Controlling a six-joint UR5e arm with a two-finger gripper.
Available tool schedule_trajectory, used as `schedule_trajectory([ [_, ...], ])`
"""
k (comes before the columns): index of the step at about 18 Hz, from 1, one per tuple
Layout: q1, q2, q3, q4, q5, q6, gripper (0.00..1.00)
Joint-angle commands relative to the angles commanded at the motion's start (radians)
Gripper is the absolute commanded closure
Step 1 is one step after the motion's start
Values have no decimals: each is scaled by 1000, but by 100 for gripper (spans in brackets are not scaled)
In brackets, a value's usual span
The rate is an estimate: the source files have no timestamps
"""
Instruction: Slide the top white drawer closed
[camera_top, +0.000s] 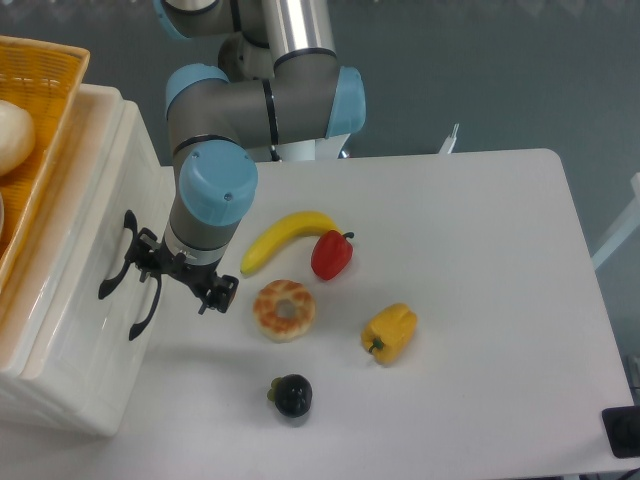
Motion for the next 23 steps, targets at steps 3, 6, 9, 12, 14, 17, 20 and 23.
schedule_trajectory([
  [3,0,0,0,0,2,2,0],
  [6,6,-2,8,2,2,15,0],
  [9,35,0,31,2,11,93,0],
  [12,64,15,60,-2,141,253,0],
  [14,97,28,90,-8,193,320,0],
  [17,145,89,86,-14,193,507,0],
  [20,204,138,69,-11,199,743,0],
  [23,244,159,69,-11,209,880,0],
])
